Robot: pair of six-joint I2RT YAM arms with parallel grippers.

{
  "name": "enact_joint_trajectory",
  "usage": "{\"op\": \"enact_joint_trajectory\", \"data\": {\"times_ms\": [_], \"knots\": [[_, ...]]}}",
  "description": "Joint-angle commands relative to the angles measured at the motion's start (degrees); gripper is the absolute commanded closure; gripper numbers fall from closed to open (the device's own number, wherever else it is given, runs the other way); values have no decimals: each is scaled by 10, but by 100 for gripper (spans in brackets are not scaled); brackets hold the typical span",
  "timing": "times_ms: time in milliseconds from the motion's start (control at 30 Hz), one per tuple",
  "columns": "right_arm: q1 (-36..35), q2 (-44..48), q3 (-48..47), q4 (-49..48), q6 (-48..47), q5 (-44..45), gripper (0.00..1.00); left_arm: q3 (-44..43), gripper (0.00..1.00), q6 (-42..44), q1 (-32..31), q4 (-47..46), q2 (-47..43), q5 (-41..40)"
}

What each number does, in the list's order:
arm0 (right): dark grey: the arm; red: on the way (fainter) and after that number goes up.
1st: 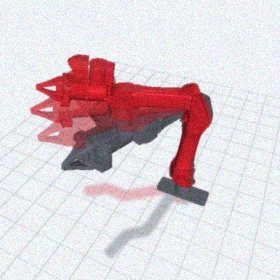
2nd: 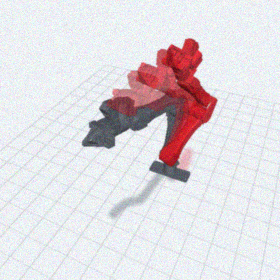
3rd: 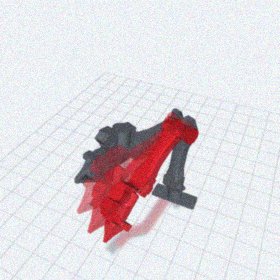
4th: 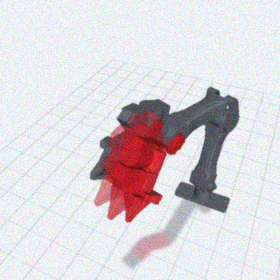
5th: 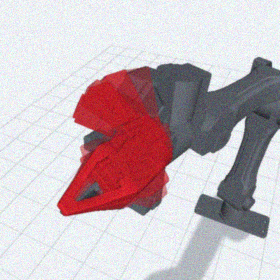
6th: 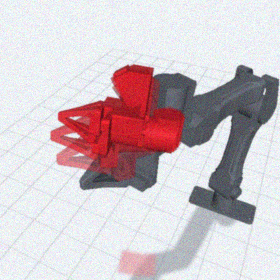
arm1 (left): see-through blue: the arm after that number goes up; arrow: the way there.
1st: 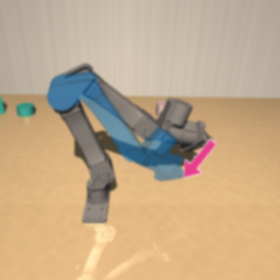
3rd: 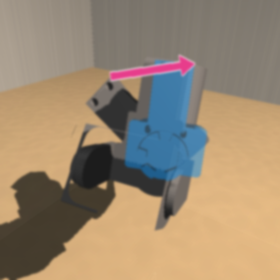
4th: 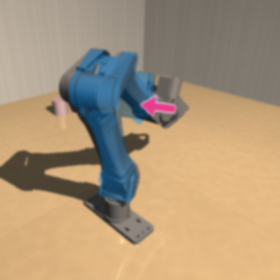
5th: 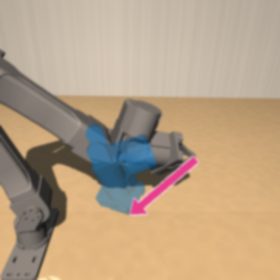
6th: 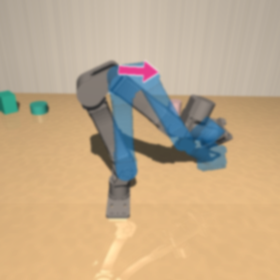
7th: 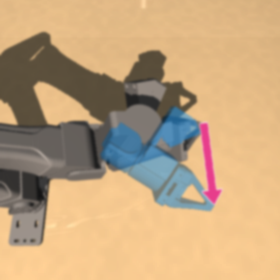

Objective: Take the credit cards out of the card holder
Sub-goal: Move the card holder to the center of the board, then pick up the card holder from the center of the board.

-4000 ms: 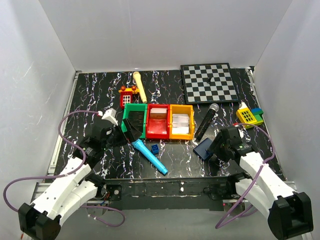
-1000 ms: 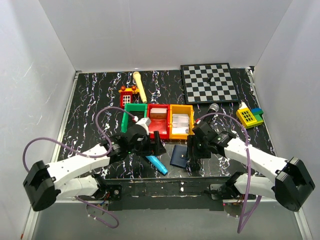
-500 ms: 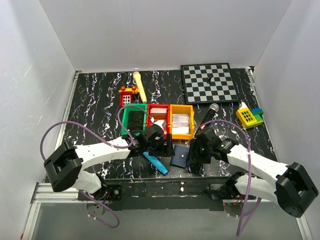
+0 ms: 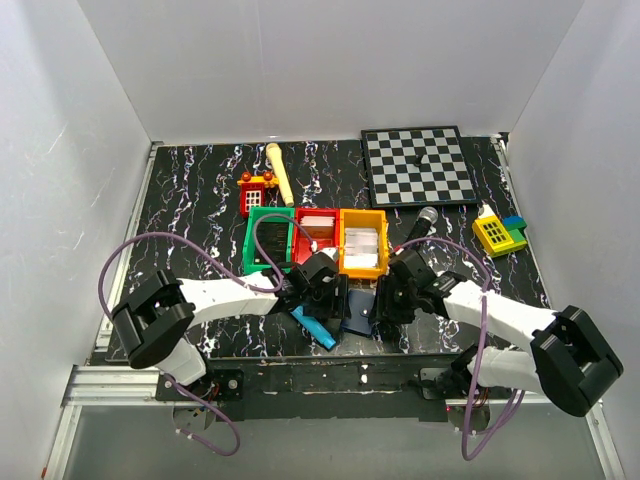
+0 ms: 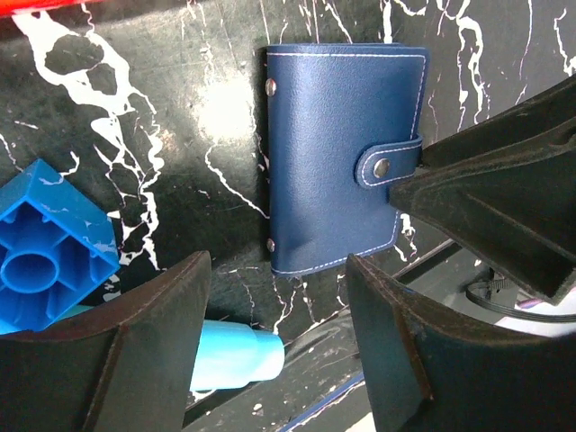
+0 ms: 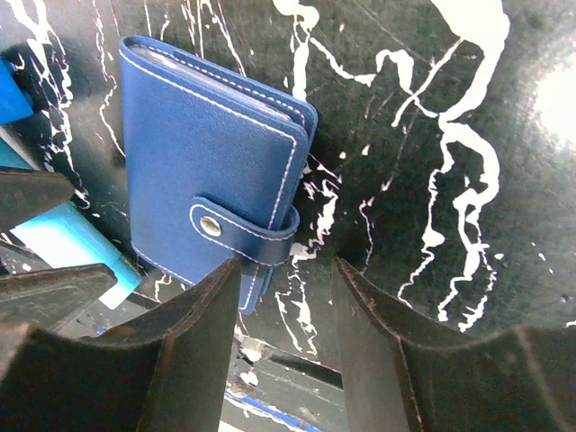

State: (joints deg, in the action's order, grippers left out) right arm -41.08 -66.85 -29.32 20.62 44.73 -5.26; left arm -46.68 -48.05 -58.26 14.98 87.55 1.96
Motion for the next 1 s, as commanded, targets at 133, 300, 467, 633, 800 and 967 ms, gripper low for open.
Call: {"op": "enact_joint_trajectory", "data": {"times_ms": [133, 300, 467, 633, 800, 967], "knots": [[7, -38, -39, -5, -44, -17, 48, -29, 44, 9, -2, -10, 22, 10], [9, -54, -58, 6, -68, -18, 48, -24, 46, 11, -2, -19, 24, 15], [9, -68, -71, 7, -81, -25, 48, -15, 46, 5, -2, -26, 27, 16], [10, -86, -84, 9, -99, -27, 48, 10, 46, -5, -2, -46, 16, 16], [9, -96, -97, 18, -112, -26, 48, 23, 46, -8, -2, -57, 13, 12], [9, -92, -100, 28, -119, -20, 48, 30, 46, -14, -2, -53, 6, 4]]}}
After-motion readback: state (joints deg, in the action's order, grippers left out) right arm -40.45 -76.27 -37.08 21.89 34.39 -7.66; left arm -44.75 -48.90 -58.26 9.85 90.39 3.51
